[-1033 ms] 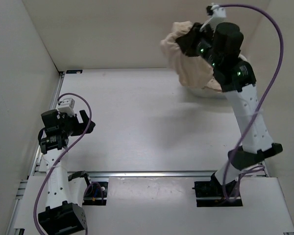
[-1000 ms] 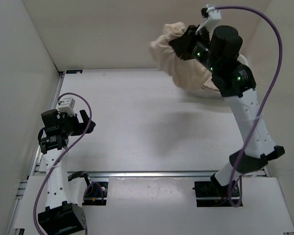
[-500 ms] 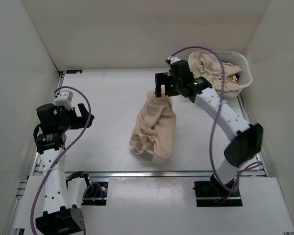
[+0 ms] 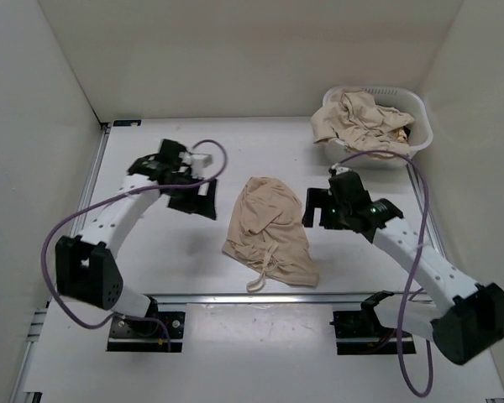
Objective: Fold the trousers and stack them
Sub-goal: Grab the trousers from the pile, then flatten the trousers out
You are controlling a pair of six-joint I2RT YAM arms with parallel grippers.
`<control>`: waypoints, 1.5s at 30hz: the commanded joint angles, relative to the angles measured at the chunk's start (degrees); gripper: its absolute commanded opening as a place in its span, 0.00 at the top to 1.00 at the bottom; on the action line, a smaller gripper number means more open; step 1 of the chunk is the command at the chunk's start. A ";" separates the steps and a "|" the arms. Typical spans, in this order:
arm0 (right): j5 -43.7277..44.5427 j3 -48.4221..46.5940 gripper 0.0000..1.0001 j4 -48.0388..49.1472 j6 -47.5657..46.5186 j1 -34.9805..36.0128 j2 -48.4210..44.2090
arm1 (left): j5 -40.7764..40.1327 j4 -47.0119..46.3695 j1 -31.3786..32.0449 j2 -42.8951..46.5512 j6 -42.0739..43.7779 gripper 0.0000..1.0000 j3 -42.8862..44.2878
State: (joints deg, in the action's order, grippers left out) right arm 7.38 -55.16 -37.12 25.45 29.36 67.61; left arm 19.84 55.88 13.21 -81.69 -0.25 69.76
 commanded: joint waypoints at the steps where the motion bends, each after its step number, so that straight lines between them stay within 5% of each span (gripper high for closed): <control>1: -4.82 12.59 0.01 5.03 9.07 0.78 -5.71 | 1.60 0.55 12.61 -5.03 0.25 0.00 8.80; 6: -16.76 23.85 0.05 14.52 11.99 0.96 -5.84 | 2.49 -4.96 21.23 -18.84 0.25 0.00 12.16; 14: -24.87 25.62 0.13 14.35 7.42 3.24 2.69 | -3.04 -11.84 25.81 -28.69 0.25 0.04 11.54; 16: -24.87 25.62 0.24 14.88 8.03 3.24 4.54 | -4.71 -11.84 25.81 -31.07 0.25 0.17 11.54; 17: -24.87 25.62 0.31 14.89 8.03 3.24 4.54 | -5.76 -11.84 25.81 -31.07 0.25 0.40 11.54; 18: -24.00 25.62 0.55 14.89 8.56 3.24 5.24 | -6.64 -11.84 25.81 -31.07 0.25 0.52 11.54; 19: -21.90 24.75 0.66 13.50 8.56 3.24 5.25 | -8.39 -11.84 25.81 -31.07 0.25 0.86 10.41; 20: -20.31 24.14 0.85 12.26 8.56 2.63 4.38 | -9.45 -11.84 25.20 -29.94 0.25 0.86 9.44; 22: -16.10 21.51 1.00 8.67 8.03 0.97 3.41 | -11.30 -11.32 23.27 -25.29 0.25 0.86 7.42; 29: 9.20 1.93 1.00 -17.87 5.66 -6.95 -7.31 | -22.64 -1.32 14.31 -0.69 0.25 0.86 2.14; 35: 25.48 -20.14 1.00 -32.48 4.44 -7.48 -11.18 | -26.24 15.45 5.34 12.94 0.25 0.86 10.57; 45: 19.43 -41.79 1.00 -32.58 -3.04 -7.48 -11.98 | -37.15 19.53 2.35 20.87 0.25 0.86 18.84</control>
State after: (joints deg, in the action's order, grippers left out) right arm 16.58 -93.93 -64.84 27.88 23.81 55.90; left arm -2.35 69.95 19.33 -61.95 -0.51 86.76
